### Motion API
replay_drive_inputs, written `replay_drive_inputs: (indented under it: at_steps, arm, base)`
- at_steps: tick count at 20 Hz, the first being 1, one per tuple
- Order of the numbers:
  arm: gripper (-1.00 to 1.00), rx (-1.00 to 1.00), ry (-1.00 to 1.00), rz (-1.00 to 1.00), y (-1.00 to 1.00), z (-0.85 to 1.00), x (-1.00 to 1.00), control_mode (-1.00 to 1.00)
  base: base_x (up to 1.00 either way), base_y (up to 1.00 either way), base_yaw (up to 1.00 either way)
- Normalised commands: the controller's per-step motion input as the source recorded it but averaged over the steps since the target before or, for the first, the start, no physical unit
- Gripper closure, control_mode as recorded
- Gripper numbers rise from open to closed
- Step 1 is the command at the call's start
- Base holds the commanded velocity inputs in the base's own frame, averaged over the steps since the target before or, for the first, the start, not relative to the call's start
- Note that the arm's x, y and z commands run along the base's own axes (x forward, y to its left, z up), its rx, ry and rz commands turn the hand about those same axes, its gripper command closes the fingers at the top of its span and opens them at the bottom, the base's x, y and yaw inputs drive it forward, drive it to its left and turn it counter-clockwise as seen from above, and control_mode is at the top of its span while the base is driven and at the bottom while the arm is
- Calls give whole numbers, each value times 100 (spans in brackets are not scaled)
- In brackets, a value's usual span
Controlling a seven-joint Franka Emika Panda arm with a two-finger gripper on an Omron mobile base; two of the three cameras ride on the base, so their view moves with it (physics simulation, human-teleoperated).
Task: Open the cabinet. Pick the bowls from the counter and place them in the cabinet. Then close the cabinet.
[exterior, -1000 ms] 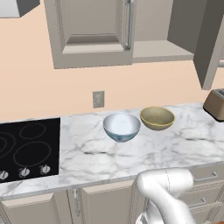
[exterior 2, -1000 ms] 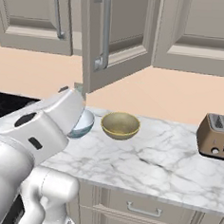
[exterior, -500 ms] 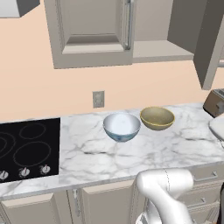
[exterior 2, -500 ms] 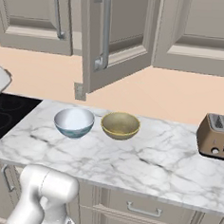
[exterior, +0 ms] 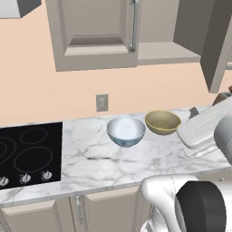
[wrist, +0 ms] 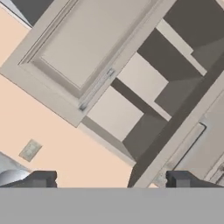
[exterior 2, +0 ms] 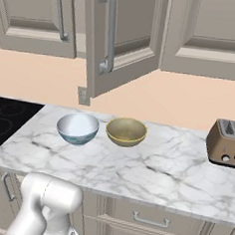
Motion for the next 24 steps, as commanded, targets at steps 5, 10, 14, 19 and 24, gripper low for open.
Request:
replay_drive_inputs:
  at_steps: [5,10,14,19,24]
  arm:
    - [-100,-8,30,-7,-1,0,45,-100]
    - [-100,-5,38,-3,-40,-7,59,-100]
    - [-100,-12,17,-11,-37,-31,58,-100]
    - [-100,-17,0,-16,-24,-28,63,-100]
    - [-100,-21,0,-13,-24,-12,64,-100]
  base:
    - [0,0,0]
    - [0,0,0]
    - [0,0,0]
    - [0,0,0]
    - [0,0,0]
